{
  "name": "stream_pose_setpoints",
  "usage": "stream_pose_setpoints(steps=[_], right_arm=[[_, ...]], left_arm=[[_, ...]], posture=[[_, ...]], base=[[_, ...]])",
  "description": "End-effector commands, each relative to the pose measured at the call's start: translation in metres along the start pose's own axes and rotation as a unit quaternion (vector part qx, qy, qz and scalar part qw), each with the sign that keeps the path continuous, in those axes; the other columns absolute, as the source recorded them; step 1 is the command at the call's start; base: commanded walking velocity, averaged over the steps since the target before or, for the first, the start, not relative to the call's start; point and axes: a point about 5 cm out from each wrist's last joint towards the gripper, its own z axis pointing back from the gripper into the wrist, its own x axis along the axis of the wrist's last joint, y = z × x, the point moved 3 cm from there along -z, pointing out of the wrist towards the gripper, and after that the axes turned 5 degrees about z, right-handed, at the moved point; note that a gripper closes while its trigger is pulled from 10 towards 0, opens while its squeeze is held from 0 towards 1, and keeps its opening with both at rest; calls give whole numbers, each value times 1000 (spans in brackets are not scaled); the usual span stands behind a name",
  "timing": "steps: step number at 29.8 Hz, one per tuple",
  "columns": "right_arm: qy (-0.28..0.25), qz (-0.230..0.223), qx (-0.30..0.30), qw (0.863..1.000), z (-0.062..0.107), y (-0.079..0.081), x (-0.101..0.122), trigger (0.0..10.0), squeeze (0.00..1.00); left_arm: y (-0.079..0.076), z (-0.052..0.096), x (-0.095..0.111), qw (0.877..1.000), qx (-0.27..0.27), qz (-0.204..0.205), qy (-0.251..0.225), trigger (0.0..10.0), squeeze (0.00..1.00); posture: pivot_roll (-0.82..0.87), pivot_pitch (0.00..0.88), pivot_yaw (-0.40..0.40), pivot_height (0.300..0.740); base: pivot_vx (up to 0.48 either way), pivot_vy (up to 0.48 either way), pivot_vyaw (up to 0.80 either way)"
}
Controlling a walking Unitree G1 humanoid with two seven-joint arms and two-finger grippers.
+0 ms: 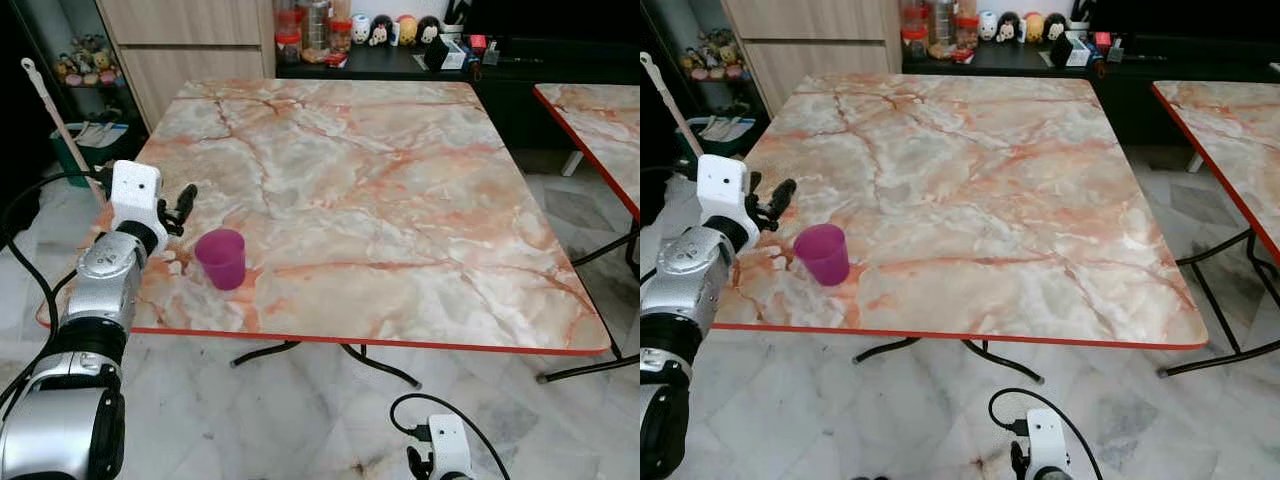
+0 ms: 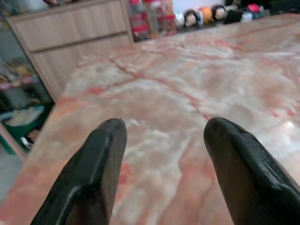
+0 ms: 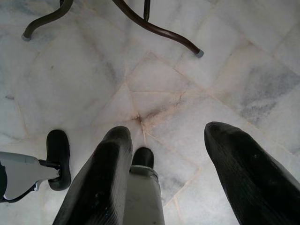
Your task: Setting the table
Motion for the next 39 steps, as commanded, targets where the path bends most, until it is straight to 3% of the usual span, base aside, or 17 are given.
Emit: stream_pose_setpoints(steps=[1, 10, 24, 33, 39], right_arm=[[8, -7, -4, 1000, 0, -1, -3, 10000, 0], [8, -11, -8, 1000, 0, -4, -3, 10000, 0], [7, -23, -11, 1000, 0, -4, -2, 10000, 0], [10, -25, -12, 1000, 1, -4, -4, 10000, 0], [9, -27, -14, 999, 1, -4, -4, 10000, 0]], left_arm=[[-2, 1, -2, 1000, -16, 0, 14, 10000, 0], [-10, 6, -17, 995, -71, -3, 75, 10000, 0], [-7, 8, -25, 990, -71, 21, 119, 10000, 0], [-8, 8, -22, 989, -76, 43, 116, 10000, 0], [-5, 7, -3, 991, -80, 79, 74, 10000, 0]], posture=[[46, 83, -1, 740], [46, 92, 2, 740], [50, 117, 2, 740], [51, 118, 4, 740], [52, 111, 5, 740]], base=[[0, 0, 0], [0, 0, 0], [0, 0, 0], [0, 0, 0], [0, 0, 0]])
